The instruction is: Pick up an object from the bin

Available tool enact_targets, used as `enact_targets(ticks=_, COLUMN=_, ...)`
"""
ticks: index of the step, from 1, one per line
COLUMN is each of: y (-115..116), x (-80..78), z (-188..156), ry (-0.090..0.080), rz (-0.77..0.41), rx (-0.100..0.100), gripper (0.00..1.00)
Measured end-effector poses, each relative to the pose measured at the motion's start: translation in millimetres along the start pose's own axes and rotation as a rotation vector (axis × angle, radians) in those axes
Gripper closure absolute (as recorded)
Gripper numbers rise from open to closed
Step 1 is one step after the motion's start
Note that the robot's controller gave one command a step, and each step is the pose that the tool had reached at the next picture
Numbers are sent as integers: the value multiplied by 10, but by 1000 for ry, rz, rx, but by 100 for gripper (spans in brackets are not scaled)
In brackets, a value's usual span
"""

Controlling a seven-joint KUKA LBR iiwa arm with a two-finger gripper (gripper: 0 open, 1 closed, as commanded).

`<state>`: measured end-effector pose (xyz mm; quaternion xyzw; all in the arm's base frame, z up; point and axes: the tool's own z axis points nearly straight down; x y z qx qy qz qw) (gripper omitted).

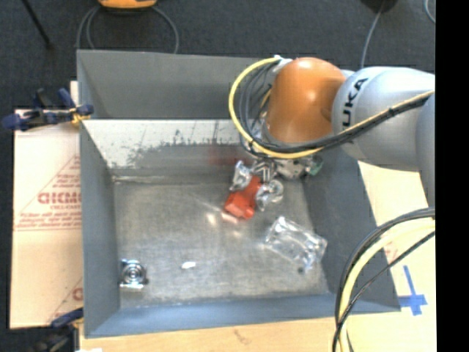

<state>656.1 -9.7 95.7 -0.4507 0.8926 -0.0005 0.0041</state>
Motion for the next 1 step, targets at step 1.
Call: enact_targets(ticks=1, y=27, x=-44, z=-1434, ry=-1, rz=-25, rx=6, gripper=100)
